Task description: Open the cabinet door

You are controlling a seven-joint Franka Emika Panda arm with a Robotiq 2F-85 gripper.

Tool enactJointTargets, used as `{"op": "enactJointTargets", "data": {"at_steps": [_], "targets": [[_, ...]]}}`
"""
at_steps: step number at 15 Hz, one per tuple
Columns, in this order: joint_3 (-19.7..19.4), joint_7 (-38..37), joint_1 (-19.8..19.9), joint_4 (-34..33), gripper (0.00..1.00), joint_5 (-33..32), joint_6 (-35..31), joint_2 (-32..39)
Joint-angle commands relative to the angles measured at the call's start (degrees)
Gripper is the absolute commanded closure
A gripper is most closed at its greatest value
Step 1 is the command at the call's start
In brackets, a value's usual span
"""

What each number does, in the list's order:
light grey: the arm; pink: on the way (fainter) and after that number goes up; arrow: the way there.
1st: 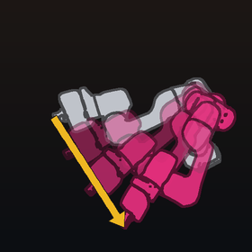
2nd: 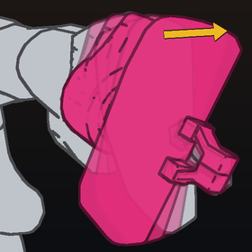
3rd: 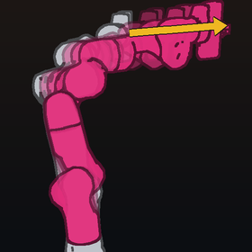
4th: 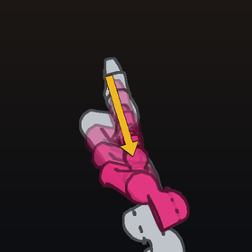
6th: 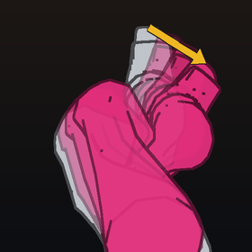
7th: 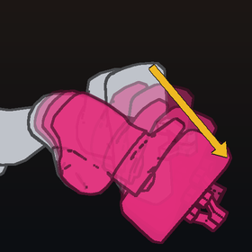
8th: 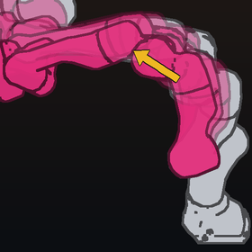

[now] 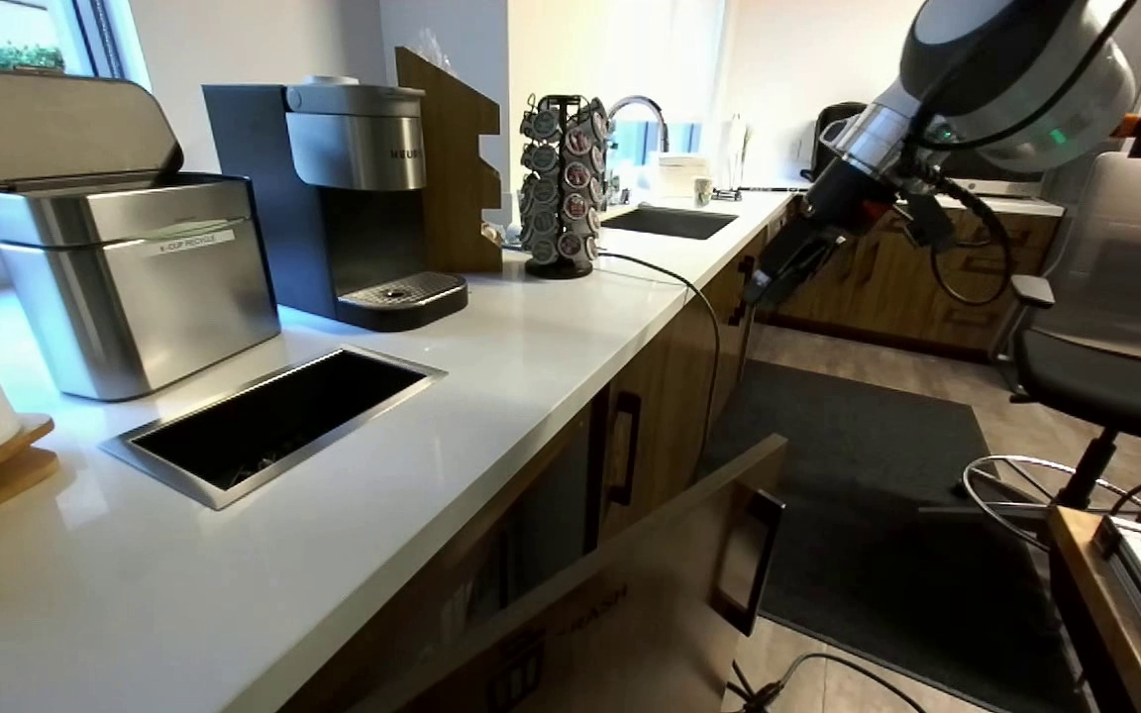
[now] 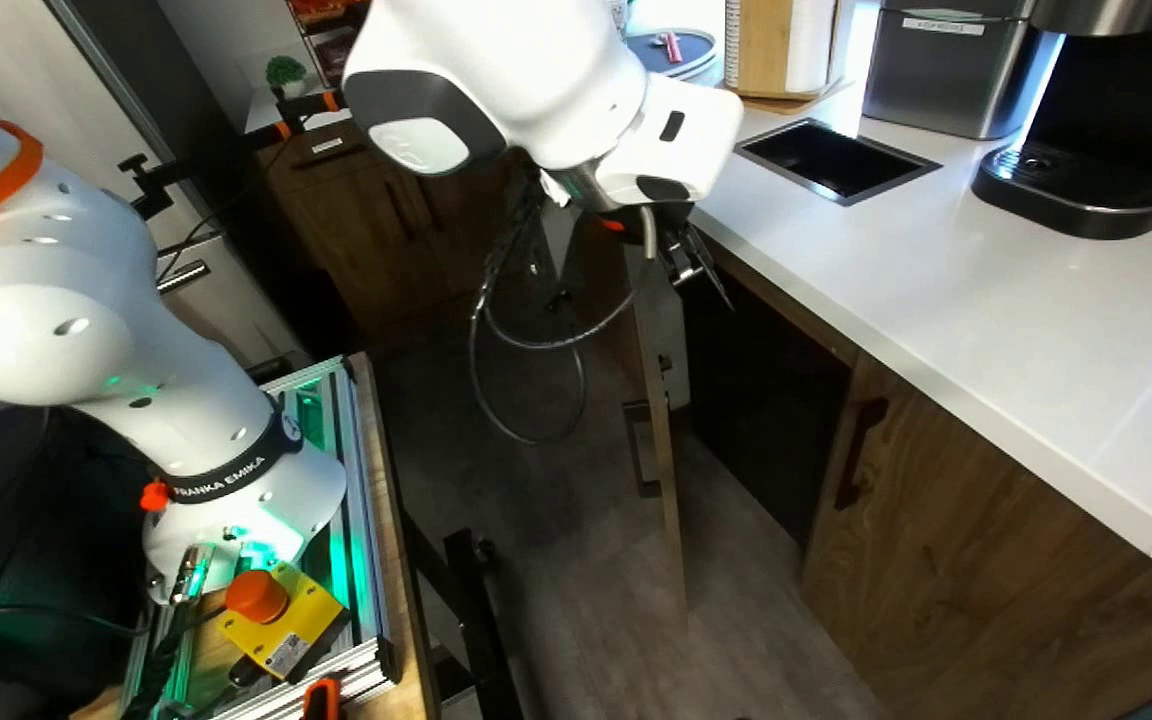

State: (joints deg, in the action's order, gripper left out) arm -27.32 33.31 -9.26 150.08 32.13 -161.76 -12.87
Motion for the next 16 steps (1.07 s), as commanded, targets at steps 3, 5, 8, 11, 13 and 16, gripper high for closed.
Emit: {"op": "enactJointTargets", "data": {"at_steps": [3, 5, 8, 11, 13, 16], "targets": [[-7.7, 16.0, -10.7, -11.2, 0.29, 23.7, 6.6, 14.4], [-7.5, 19.1, -9.6, -13.8, 0.38, 28.5, 10.6, 19.7], [-6.2, 21.7, -7.2, -16.9, 0.62, 32.7, 15.9, 27.0], [4.3, 20.0, 3.7, -18.6, 0.87, 30.4, 16.7, 31.0], [8.7, 18.3, 7.9, -19.8, 0.99, 28.0, 16.8, 33.4], [13.8, 14.6, 13.4, -20.8, 1.0, 23.4, 17.7, 35.1]]}}
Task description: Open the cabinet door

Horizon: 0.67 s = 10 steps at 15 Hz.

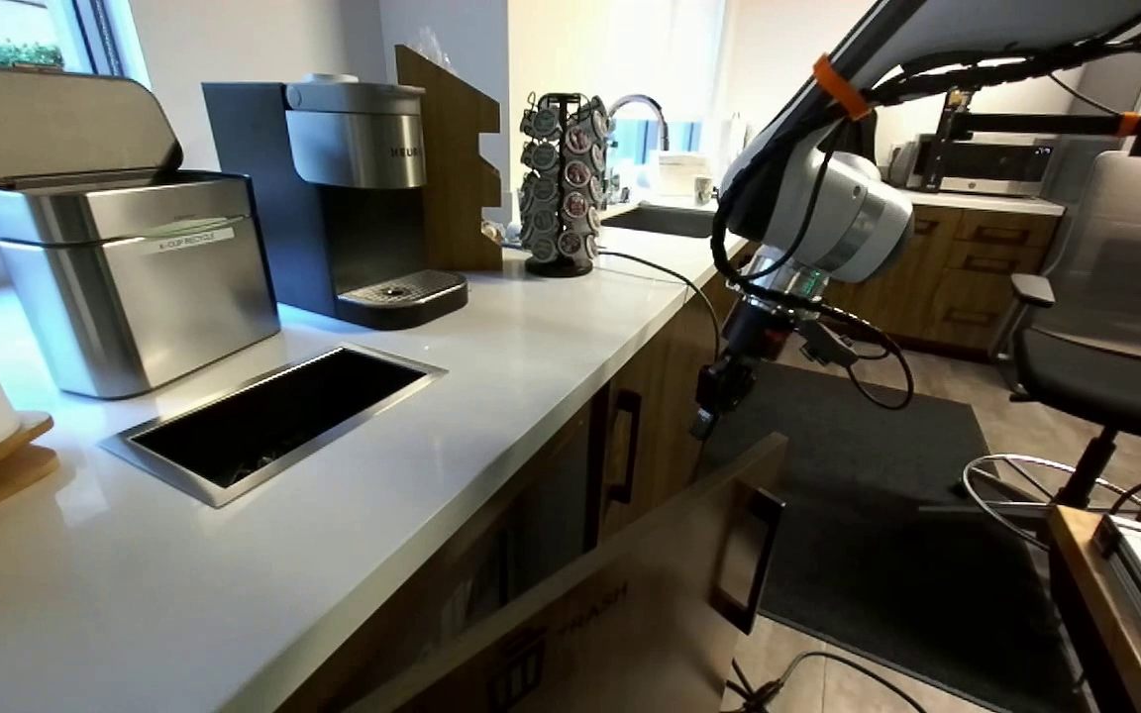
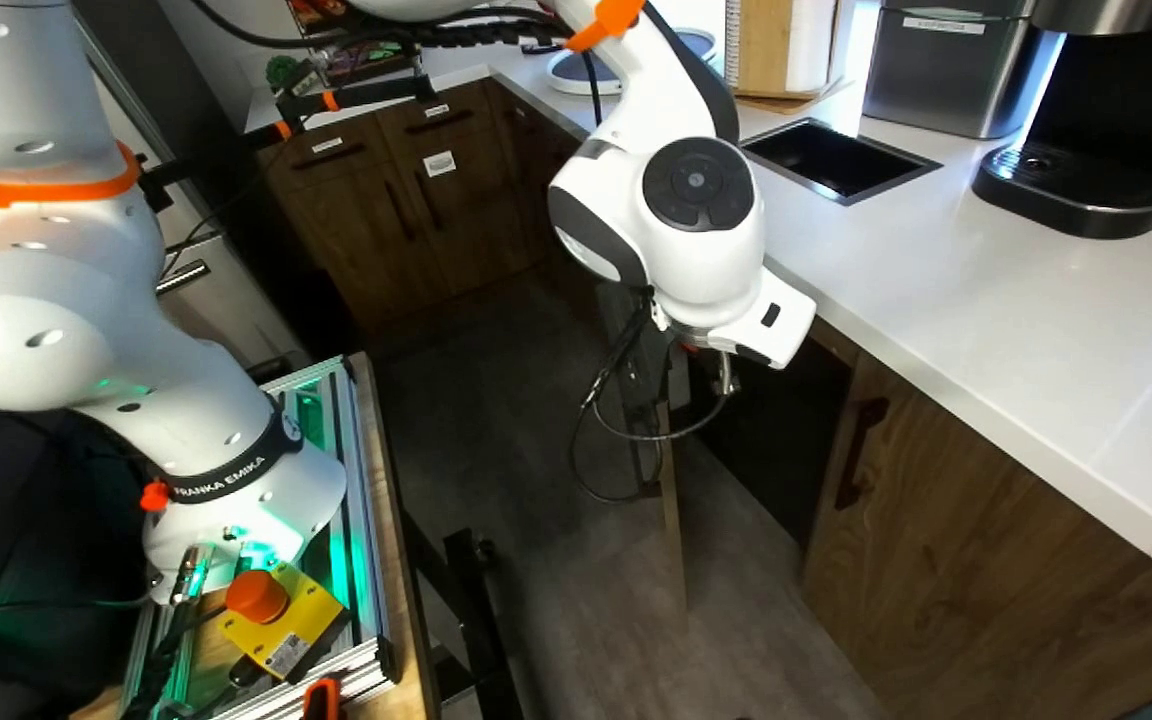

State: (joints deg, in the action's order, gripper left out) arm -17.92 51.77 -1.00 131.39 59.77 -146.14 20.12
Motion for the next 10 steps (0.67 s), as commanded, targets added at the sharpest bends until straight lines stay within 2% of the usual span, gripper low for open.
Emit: {"op": "enactJointTargets", "data": {"at_steps": [1, 6, 10], "targets": [[5.6, -5.3, 6.5, -2.3, 1.0, -5.8, 3.1, 2.3], [9.2, -12.2, 11.1, -3.1, 1.0, -12.0, 10.7, 1.7], [11.0, -14.3, 13.4, -4.4, 1.0, -11.6, 18.7, 1.7]]}}
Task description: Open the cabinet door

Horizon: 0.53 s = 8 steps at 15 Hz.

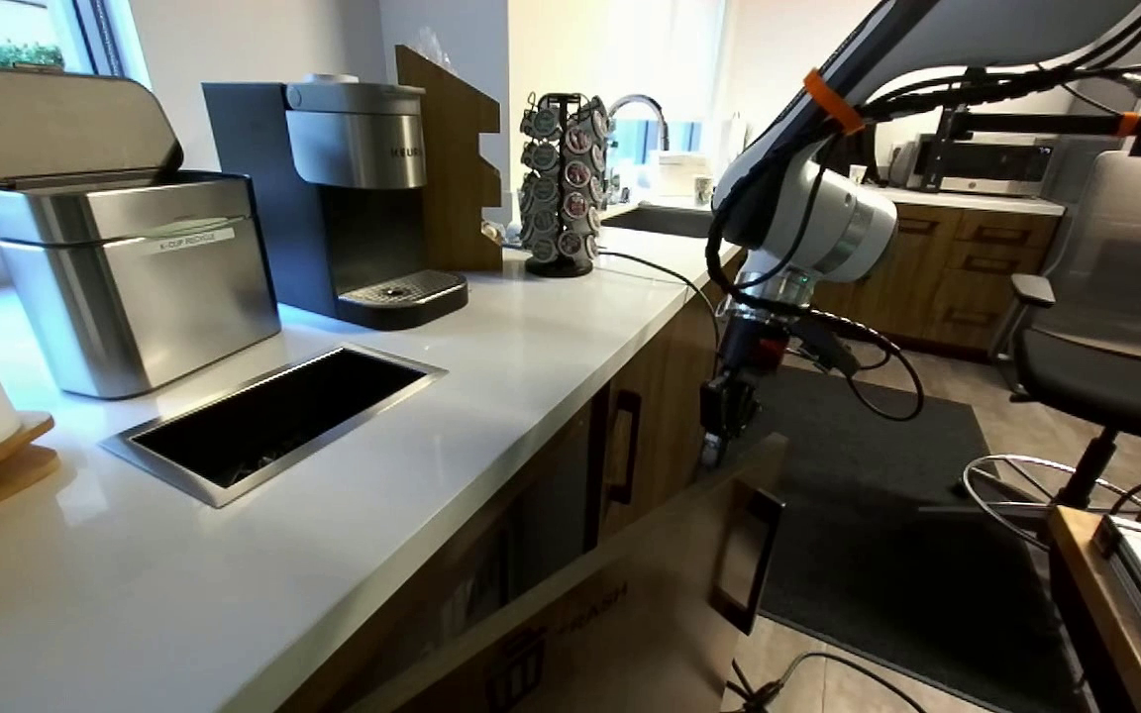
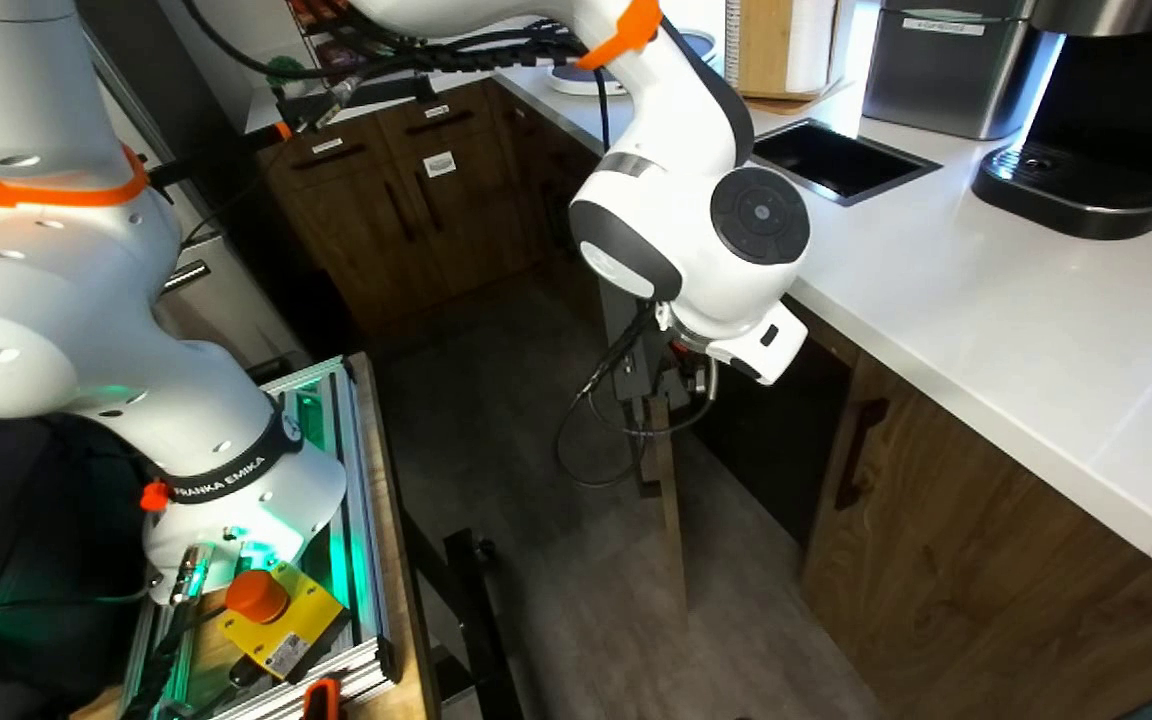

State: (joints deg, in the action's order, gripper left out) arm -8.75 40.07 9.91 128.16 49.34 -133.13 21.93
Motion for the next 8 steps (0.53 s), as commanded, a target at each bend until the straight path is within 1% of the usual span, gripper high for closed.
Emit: {"op": "enactJointTargets", "data": {"at_steps": [1, 5, 8], "targets": [[2.1, -3.2, 2.8, -1.5, 1.0, -1.2, 7.9, 0.3], [2.8, -3.3, 3.0, -1.4, 1.0, -1.6, 14.4, 1.2], [3.4, -3.2, 2.3, -0.9, 1.0, -2.1, 17.8, 1.8]]}}
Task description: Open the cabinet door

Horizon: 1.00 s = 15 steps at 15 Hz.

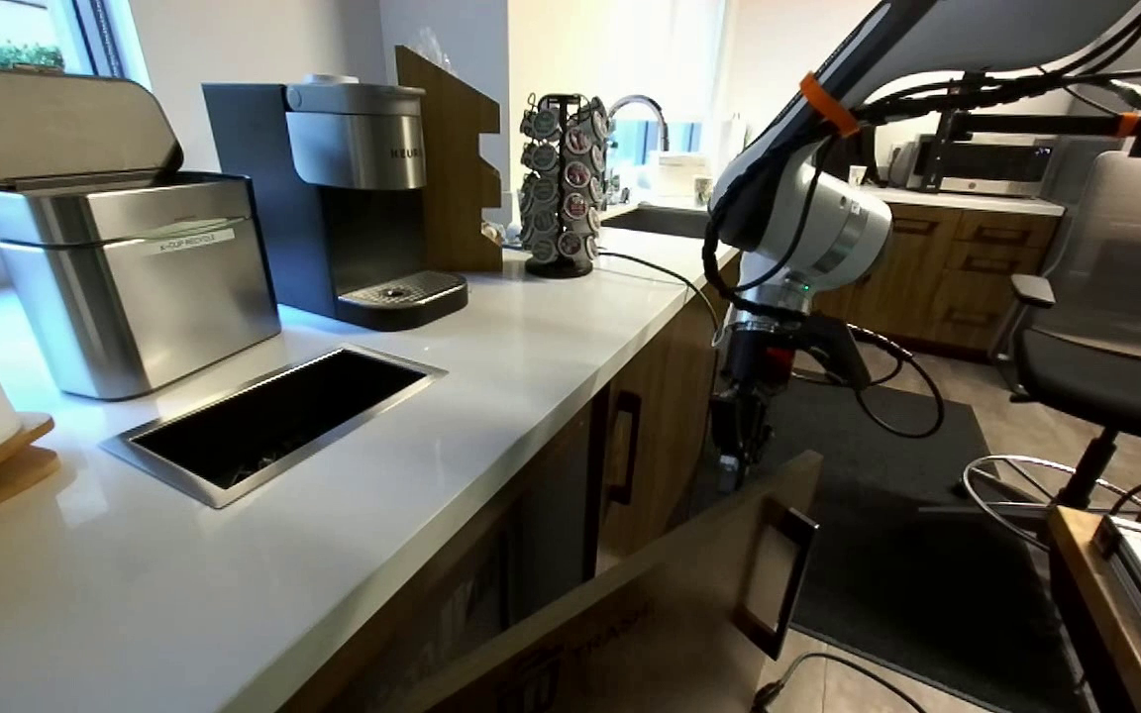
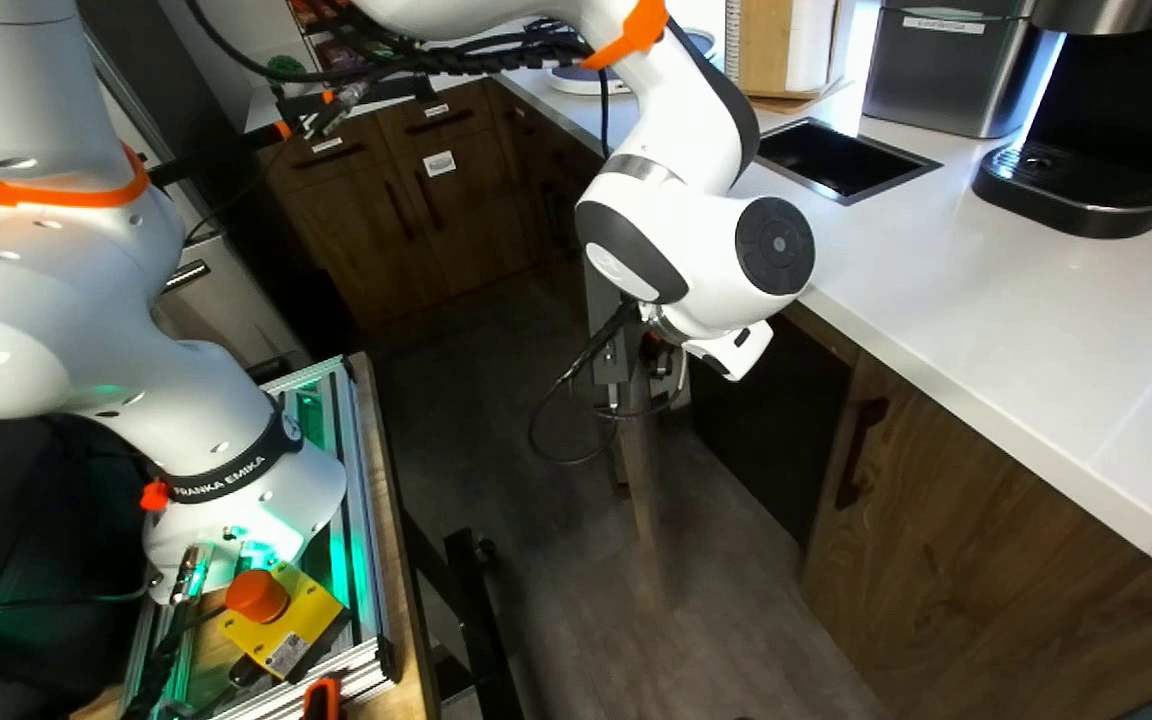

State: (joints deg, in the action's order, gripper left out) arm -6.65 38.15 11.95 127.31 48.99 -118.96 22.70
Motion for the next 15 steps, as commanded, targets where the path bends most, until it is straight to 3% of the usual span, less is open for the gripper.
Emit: {"op": "enactJointTargets", "data": {"at_steps": [1, 15], "targets": [[1.7, -1.2, 0.1, -0.2, 1.0, -1.9, 5.0, 1.4], [10.6, 0.2, -3.4, -4.2, 1.0, -1.1, 7.4, 12.3]]}}
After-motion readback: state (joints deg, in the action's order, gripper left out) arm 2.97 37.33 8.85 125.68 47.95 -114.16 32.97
